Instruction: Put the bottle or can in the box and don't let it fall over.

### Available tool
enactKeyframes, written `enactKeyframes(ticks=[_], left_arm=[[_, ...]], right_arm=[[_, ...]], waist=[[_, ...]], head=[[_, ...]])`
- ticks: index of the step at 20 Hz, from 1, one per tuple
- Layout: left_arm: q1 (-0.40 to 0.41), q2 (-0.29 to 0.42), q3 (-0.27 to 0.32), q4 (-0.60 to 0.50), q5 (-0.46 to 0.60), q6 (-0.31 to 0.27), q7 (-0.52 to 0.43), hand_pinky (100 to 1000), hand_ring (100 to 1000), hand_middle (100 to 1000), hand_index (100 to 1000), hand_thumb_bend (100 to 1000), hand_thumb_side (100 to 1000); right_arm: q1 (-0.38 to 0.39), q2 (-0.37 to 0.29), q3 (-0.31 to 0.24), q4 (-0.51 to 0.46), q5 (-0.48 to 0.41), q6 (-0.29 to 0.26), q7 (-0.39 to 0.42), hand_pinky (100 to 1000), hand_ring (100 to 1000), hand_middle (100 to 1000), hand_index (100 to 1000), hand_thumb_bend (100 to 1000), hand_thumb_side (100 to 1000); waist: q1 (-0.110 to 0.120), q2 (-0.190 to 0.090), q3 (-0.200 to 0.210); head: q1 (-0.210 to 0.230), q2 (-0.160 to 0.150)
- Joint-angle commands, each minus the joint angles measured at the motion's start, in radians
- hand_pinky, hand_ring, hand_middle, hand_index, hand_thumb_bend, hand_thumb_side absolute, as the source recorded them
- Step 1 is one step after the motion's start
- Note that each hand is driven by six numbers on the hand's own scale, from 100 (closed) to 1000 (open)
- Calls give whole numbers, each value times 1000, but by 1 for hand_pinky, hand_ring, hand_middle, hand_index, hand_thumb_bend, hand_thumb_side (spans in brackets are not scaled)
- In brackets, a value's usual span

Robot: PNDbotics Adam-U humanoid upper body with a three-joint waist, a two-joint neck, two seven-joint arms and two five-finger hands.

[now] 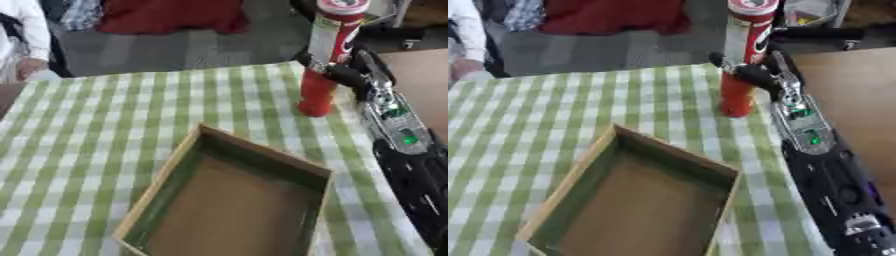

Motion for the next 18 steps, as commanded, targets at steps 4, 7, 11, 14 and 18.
enactKeyframes(ticks=[4,7,11,14,18], left_arm=[[-15,22,5,-21,3,-1,-3,839,826,752,769,625,683],[-15,22,5,-21,3,-1,-4,839,826,752,768,624,683],[-13,21,7,-21,3,-2,-2,838,827,753,768,622,684],[-13,21,7,-22,3,-3,-2,838,827,753,768,619,684],[-13,21,8,-24,3,-3,-2,838,827,753,768,618,684]], right_arm=[[-34,-10,-6,-7,-18,2,-14,928,918,919,924,705,284],[-40,-8,-6,-2,-26,4,-18,932,895,904,911,676,237],[-45,-6,-8,4,-41,11,-28,971,848,874,854,619,164],[-47,-5,-7,7,-49,22,-39,1000,811,851,816,584,125],[-47,-4,-6,7,-56,32,-50,1000,800,841,804,573,117]], waist=[[-3,-13,5],[-4,-10,7],[-5,-9,7],[-5,-10,8],[-5,-10,9]], head=[[-4,-17],[-4,-22],[-4,-24],[-4,-23],[-4,-23]])
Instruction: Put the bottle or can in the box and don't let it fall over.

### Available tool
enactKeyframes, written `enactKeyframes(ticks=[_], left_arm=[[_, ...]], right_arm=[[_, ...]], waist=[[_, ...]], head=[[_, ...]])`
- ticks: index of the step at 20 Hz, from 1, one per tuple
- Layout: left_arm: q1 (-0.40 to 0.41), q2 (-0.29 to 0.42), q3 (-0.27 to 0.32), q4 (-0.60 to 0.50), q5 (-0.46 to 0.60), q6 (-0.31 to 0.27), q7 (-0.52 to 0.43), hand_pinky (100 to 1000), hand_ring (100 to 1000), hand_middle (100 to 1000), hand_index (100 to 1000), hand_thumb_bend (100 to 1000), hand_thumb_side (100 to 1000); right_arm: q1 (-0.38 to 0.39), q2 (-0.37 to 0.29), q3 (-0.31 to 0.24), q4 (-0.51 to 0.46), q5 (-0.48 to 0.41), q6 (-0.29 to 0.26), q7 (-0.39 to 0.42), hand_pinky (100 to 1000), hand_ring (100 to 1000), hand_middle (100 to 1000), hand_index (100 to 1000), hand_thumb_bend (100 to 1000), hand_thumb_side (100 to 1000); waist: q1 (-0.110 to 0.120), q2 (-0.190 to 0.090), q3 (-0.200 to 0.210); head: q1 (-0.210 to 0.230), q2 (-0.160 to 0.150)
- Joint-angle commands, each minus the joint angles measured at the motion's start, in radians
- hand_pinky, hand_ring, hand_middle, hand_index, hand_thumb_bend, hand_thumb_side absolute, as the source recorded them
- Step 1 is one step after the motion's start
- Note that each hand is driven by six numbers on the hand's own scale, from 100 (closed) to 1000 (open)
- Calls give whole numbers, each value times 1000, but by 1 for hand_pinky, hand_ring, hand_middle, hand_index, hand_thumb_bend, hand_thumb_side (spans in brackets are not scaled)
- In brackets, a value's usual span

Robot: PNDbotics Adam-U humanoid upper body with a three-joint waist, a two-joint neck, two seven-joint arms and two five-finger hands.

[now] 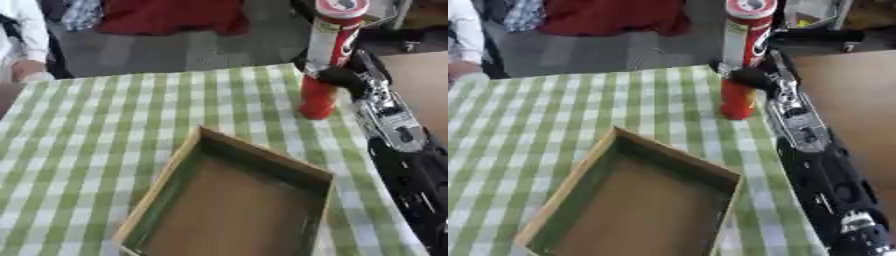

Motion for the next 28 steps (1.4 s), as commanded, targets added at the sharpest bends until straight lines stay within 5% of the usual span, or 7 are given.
enactKeyframes(ticks=[1,9,19,28], left_arm=[[-10,21,8,-22,3,-3,-1,838,826,753,767,613,682],[-8,22,9,-21,3,-1,0,838,827,754,767,603,681],[-2,24,9,-20,2,0,-1,838,828,755,768,603,683],[16,39,10,-16,-3,0,-1,838,829,756,768,603,683]], right_arm=[[-22,-12,-6,-8,-8,5,-10,1000,747,781,735,433,100],[-26,-10,-5,-2,-57,8,-55,982,677,731,660,100,100],[-23,-25,17,-49,-90,37,-60,960,634,705,631,100,100],[2,-75,95,-244,-165,97,-12,947,629,733,631,100,100]], waist=[[0,-17,3],[-1,-23,3],[-3,-40,-5],[-14,-97,-37]], head=[[-4,-14],[-2,-13],[-1,6],[10,54]])
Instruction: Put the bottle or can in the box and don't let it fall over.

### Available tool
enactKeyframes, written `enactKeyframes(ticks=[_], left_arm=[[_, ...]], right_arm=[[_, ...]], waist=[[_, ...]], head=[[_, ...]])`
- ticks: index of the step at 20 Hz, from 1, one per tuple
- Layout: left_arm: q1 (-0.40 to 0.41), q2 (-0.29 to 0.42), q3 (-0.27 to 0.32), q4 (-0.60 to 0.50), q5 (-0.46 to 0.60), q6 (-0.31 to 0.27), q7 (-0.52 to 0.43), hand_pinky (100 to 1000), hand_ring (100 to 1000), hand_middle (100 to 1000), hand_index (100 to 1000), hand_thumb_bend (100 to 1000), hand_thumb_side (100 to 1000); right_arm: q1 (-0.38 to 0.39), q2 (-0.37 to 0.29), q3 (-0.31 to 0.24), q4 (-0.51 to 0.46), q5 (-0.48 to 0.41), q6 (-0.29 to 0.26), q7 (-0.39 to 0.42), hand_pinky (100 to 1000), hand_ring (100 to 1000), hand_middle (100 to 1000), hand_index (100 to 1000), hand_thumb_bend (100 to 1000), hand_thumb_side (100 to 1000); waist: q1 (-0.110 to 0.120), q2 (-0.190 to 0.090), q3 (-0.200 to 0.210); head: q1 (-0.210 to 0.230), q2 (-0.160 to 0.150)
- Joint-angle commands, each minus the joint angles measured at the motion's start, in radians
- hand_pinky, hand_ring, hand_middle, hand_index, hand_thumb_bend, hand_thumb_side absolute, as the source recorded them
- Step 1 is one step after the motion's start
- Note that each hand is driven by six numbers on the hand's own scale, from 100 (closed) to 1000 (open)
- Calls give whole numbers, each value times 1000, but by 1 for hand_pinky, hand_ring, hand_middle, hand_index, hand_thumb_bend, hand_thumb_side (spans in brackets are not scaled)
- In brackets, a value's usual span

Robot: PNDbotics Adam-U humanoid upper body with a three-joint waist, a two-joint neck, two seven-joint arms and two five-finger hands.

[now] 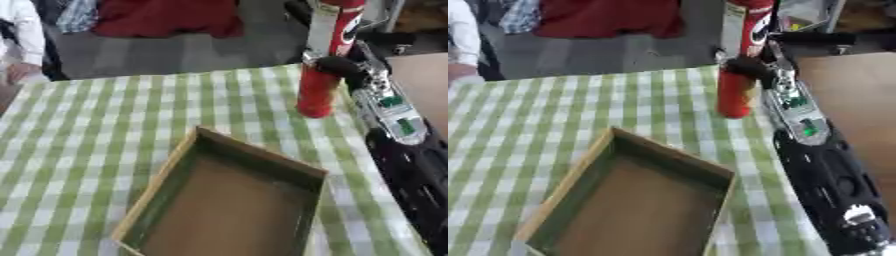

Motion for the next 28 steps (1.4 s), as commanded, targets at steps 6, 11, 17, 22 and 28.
enactKeyframes(ticks=[6,11,17,22,28], left_arm=[[8,46,8,-8,-8,-2,-2,838,830,757,769,604,682],[17,52,6,-5,-11,-2,-4,837,830,757,769,605,681],[23,54,6,-5,-12,-3,-4,837,830,757,770,607,681],[25,54,6,-5,-12,-3,-4,836,830,757,770,608,681],[29,50,5,-4,-13,-2,-4,835,830,757,769,611,679]], right_arm=[[27,-41,84,-241,-126,39,27,944,628,739,640,100,100],[73,-28,149,-373,-206,70,59,946,632,744,644,100,100],[107,-6,224,-532,-267,124,114,943,632,745,644,100,100],[126,7,251,-654,-300,197,114,942,633,746,645,100,100],[135,56,326,-678,-325,203,156,939,625,743,648,100,100]], waist=[[-10,-88,-21],[-16,-121,-27],[-19,-133,-28],[-21,-134,-30],[-21,-133,-29]], head=[[12,52],[15,73],[13,84],[13,92],[5,96]])
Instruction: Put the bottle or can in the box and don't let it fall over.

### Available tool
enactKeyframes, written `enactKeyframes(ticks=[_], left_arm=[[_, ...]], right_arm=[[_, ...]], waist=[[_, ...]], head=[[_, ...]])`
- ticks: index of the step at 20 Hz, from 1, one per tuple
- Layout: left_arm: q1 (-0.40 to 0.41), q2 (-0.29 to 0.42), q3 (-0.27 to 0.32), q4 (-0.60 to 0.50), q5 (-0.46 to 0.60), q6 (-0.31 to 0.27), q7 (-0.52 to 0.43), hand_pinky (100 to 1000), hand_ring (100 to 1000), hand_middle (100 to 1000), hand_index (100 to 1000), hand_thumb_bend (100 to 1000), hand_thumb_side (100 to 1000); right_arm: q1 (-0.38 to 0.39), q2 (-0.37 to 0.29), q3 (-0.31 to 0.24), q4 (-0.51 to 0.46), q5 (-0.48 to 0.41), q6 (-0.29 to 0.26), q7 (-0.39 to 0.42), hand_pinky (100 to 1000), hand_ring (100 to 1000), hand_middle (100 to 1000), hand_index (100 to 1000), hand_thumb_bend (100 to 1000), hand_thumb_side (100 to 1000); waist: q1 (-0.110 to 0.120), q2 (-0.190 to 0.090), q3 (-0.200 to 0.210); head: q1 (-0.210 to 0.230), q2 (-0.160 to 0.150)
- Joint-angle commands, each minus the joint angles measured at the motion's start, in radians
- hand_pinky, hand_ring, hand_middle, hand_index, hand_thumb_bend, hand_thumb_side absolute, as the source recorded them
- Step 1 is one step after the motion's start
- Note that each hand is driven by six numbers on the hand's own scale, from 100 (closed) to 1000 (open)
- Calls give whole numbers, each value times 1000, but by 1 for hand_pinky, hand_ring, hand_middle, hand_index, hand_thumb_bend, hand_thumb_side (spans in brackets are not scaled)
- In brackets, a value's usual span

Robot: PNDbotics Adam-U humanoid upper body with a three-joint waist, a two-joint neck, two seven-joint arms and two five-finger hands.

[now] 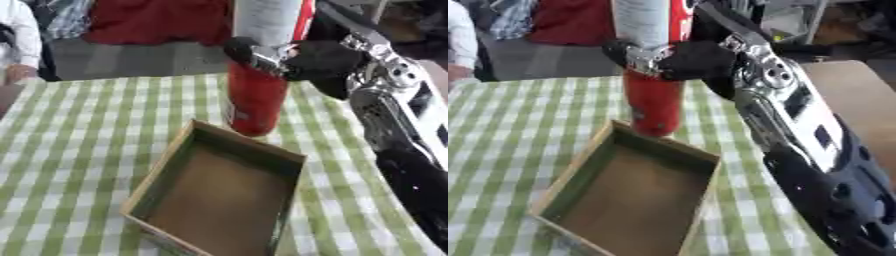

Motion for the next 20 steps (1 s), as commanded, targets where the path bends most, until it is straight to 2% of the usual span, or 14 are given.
enactKeyframes(ticks=[1,9,13,14,15,20], left_arm=[[-4,32,6,-10,-4,-1,-1,835,830,757,769,610,679],[-2,24,7,-12,-2,-1,0,834,830,757,769,611,680],[-2,18,6,-12,-1,0,-2,833,830,757,769,612,680],[-2,17,6,-12,-1,0,-2,833,830,757,769,612,680],[-2,16,6,-12,-2,0,-2,833,830,757,769,612,680],[-5,8,6,-14,2,0,-2,832,829,756,768,612,681]], right_arm=[[0,16,30,-28,2,-17,29,939,625,744,648,100,100],[61,43,69,-28,64,-68,74,936,624,750,653,100,100],[103,51,97,-28,99,-77,104,934,626,751,653,100,100],[111,51,102,-28,110,-81,109,933,631,754,655,130,100],[120,50,107,-28,120,-87,114,931,638,759,656,100,100],[165,41,127,-28,145,-153,156,928,649,767,665,126,100]], waist=[[2,-24,-1],[8,-15,0],[12,-7,4],[13,-6,5],[13,-4,6],[18,6,13]], head=[[-3,4],[-7,4],[-9,2],[-10,2],[-12,0],[-17,-8]])
